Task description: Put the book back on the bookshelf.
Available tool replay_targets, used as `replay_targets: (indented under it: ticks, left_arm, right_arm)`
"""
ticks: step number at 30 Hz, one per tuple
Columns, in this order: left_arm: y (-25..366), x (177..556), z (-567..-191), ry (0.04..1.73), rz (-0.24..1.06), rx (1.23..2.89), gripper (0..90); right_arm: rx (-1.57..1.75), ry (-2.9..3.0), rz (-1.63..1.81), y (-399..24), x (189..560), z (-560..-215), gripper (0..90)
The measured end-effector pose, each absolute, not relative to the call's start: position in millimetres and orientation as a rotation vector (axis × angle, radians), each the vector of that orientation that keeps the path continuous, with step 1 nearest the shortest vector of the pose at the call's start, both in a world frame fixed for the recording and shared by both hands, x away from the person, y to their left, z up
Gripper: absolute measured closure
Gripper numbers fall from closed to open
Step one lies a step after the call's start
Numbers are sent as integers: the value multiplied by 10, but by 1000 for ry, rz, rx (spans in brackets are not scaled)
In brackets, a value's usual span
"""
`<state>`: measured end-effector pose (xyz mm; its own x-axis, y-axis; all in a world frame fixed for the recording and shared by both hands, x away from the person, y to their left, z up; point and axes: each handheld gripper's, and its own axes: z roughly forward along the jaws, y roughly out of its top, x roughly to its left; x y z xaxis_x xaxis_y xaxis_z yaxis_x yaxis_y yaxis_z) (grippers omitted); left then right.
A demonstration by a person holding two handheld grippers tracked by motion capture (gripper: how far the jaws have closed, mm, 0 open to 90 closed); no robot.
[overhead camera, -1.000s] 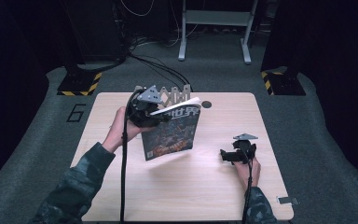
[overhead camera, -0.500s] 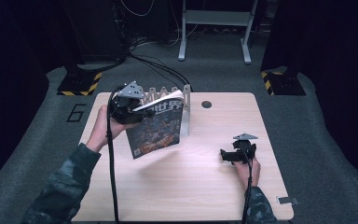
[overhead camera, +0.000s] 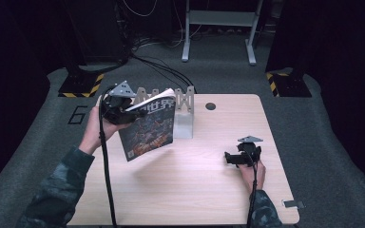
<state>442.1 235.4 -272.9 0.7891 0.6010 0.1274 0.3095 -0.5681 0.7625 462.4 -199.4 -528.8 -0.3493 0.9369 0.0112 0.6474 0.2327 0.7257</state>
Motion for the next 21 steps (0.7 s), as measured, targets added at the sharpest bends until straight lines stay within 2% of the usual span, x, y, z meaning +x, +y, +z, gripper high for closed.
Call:
replay_targets:
  ticks: [21]
  left_arm:
    - [2702, 4512, -2737, 842, 542, 2128, 821]
  right_arm:
    - [1452, 2080, 907, -1994, 4625, -5288, 29]
